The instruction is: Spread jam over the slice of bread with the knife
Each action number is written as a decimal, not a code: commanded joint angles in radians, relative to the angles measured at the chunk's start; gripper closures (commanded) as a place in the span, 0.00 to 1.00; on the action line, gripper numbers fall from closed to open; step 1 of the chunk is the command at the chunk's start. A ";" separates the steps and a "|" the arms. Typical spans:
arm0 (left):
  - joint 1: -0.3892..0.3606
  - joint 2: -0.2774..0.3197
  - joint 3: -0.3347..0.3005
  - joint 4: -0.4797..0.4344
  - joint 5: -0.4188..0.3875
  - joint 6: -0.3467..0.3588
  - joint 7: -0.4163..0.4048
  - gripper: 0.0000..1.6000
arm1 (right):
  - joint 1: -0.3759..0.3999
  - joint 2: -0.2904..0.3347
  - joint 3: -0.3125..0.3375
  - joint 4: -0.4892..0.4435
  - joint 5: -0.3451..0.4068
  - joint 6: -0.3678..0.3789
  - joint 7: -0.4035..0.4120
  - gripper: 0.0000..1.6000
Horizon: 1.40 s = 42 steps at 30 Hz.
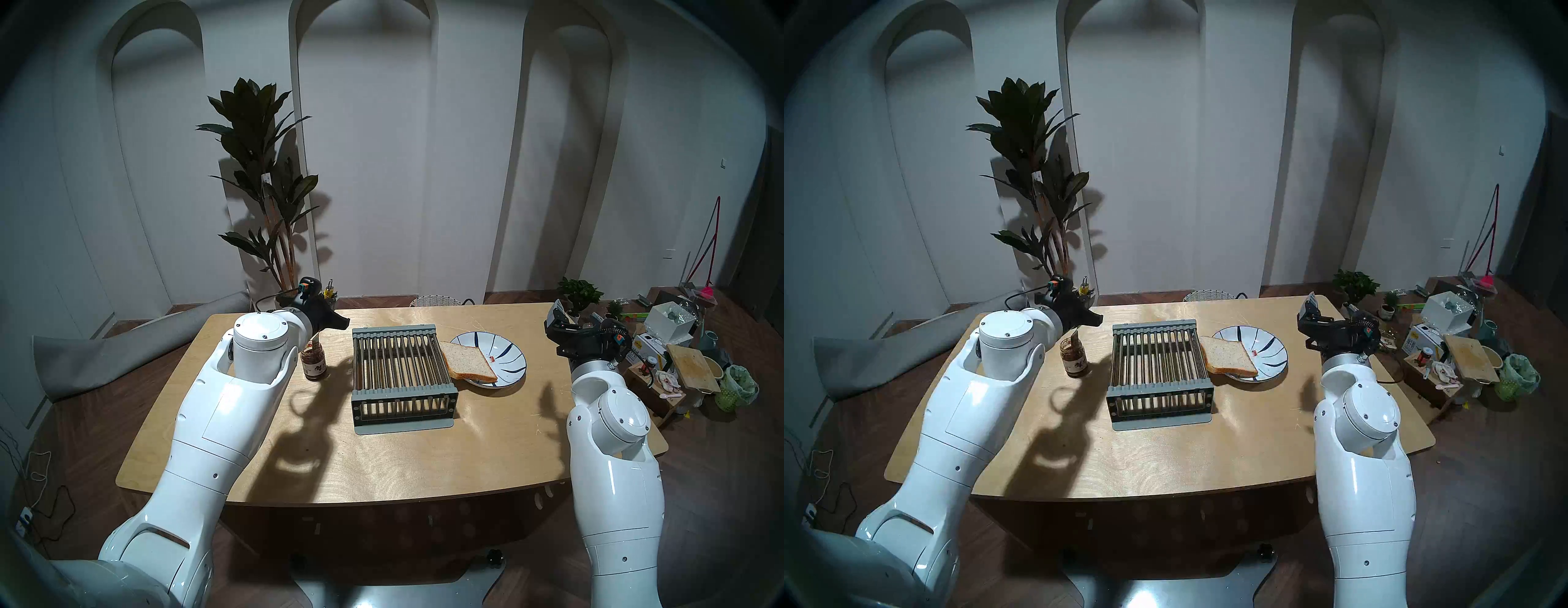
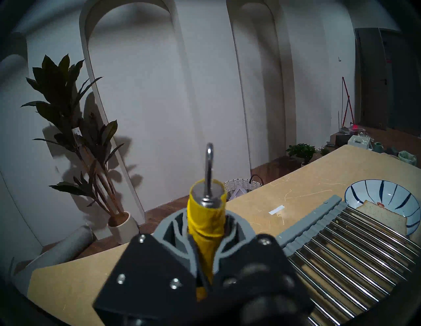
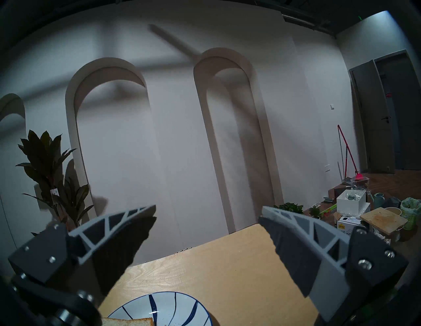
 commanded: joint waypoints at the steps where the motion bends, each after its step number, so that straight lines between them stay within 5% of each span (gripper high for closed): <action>1: -0.018 0.015 0.013 -0.005 0.021 -0.004 -0.004 1.00 | -0.005 -0.003 -0.002 -0.037 -0.003 -0.002 -0.003 0.00; 42: -0.068 0.048 0.099 0.031 0.103 0.030 -0.039 1.00 | -0.030 -0.036 0.005 -0.006 0.068 -0.002 0.013 0.00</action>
